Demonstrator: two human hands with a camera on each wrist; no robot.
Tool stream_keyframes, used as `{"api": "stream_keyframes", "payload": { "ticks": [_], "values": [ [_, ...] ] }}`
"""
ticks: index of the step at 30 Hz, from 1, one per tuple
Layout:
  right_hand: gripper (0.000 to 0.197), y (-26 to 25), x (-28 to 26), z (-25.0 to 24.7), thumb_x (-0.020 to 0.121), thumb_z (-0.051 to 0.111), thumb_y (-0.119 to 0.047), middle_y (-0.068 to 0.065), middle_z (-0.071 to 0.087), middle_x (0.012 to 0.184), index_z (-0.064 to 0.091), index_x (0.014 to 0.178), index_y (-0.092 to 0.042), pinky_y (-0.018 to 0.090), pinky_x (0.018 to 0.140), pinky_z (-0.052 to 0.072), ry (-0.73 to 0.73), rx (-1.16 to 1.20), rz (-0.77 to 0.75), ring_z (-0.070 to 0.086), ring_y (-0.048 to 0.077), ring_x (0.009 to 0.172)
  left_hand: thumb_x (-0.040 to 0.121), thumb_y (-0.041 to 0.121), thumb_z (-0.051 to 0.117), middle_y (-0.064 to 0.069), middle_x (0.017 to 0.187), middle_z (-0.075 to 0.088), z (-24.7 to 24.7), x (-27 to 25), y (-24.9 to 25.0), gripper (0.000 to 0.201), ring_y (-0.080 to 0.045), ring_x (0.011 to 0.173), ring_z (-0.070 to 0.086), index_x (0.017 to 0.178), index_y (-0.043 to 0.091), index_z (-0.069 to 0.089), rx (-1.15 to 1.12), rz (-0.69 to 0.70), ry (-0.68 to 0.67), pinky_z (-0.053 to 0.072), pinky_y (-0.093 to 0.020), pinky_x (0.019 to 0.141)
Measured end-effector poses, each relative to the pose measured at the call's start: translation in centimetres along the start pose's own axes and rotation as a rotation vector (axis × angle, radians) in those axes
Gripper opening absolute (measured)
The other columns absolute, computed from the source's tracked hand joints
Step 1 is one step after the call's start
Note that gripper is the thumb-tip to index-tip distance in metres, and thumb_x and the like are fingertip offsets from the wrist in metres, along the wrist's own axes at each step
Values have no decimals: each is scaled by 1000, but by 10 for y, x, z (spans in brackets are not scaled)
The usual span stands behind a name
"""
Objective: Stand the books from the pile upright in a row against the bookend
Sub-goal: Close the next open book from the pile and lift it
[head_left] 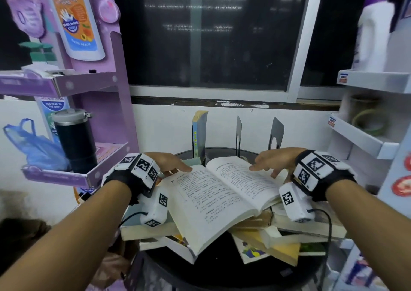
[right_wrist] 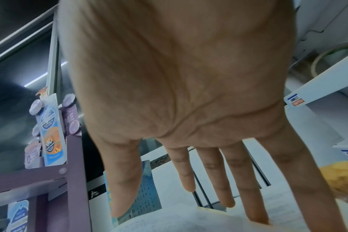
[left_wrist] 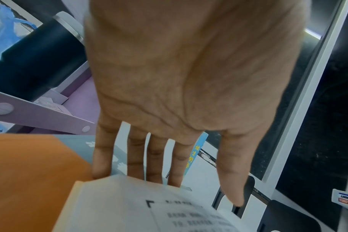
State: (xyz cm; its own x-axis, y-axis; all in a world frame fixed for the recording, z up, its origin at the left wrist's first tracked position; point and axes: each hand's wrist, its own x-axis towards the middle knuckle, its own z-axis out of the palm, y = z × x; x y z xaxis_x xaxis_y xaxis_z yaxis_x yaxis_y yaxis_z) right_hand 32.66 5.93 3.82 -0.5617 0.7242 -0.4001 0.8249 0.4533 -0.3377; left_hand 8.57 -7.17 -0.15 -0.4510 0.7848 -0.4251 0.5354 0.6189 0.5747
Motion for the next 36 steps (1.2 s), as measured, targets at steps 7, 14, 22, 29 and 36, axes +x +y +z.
{"api": "stream_keyframes", "payload": {
  "ticks": [7,14,22,29,36],
  "values": [
    [58,8,4,4,97,51,-43,12,47,143,41,143,-11,14,60,43,17,-3,23,52,25,127,89,41,62,-3,111,60,2,2,7,53,-14,87,56,129,7,55,205,-2,5,43,-19,64],
    [58,11,10,2,98,49,-42,11,44,146,38,145,-10,11,55,44,16,14,-5,49,26,129,92,45,56,-10,123,59,-10,-2,22,52,-24,102,56,124,4,56,313,145,140,45,-29,83],
    [39,20,16,-6,95,52,-45,6,55,125,47,118,-14,30,84,57,14,228,-48,57,20,108,82,16,73,-5,88,71,-33,-29,53,14,-21,78,69,89,15,62,-92,424,248,53,-28,63],
    [41,34,20,-25,86,68,-40,2,72,104,63,114,-12,40,88,53,257,587,-151,66,19,92,77,14,78,-8,88,74,-51,-50,77,21,-24,80,73,92,10,64,-123,562,368,60,-40,74],
    [31,20,16,-20,91,66,-18,0,70,113,57,120,-24,39,71,58,550,679,-378,69,18,95,72,17,82,3,82,71,-47,-41,74,18,-16,80,70,76,19,65,-84,605,603,55,-28,65]
  ]
}}
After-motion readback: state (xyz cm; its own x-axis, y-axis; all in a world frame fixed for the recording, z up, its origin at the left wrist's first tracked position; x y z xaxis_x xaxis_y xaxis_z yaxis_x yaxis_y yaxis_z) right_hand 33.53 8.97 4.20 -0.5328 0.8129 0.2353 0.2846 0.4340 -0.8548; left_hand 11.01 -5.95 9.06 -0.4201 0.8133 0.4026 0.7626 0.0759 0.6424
